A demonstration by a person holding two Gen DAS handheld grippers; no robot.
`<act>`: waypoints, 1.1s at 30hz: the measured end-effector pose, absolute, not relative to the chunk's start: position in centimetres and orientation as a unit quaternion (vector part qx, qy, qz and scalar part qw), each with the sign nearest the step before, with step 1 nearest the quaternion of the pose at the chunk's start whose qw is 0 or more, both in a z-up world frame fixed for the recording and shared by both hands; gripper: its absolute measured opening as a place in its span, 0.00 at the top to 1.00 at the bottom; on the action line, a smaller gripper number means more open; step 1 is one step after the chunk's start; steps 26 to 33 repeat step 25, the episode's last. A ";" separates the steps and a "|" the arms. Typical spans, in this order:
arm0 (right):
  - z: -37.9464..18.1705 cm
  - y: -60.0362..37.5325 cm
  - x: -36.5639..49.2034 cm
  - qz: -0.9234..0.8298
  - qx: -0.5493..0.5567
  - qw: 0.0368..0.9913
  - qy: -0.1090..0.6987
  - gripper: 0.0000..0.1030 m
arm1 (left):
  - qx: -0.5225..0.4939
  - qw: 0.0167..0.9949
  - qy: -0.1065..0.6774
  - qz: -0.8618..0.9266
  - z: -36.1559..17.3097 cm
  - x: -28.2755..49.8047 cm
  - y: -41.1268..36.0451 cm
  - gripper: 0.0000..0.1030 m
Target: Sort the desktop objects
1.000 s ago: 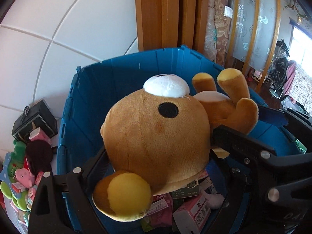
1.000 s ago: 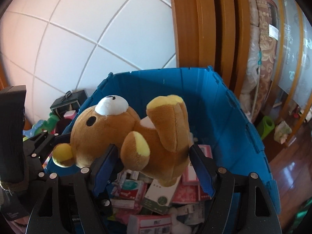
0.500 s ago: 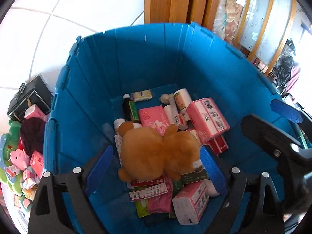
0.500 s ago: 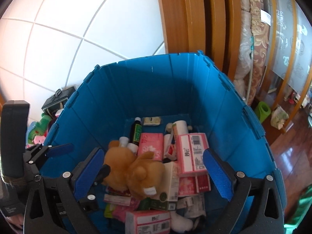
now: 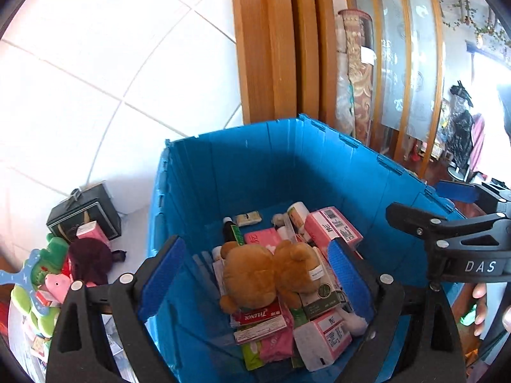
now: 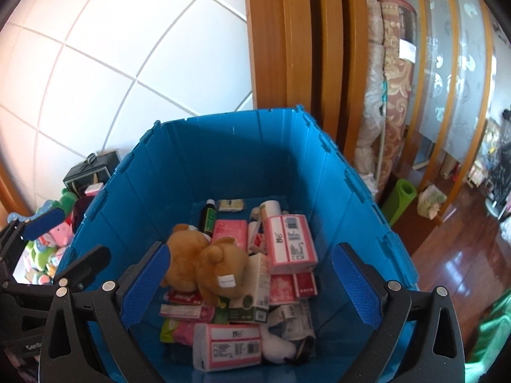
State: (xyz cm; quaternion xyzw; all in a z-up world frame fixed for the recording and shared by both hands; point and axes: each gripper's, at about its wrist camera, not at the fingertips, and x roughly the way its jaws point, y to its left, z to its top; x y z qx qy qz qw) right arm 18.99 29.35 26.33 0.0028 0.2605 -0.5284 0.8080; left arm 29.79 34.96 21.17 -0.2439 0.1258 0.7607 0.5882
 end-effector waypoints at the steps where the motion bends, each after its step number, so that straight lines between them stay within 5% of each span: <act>1: 26.2 29.8 19.0 -0.534 -0.005 0.805 0.259 0.00 | -0.247 0.587 0.122 0.761 21.1 29.7 34.6 0.11; 33: 22.4 29.5 19.9 -0.556 -0.030 0.781 0.282 0.00 | -0.273 0.567 0.098 0.771 19.6 28.6 32.2 0.11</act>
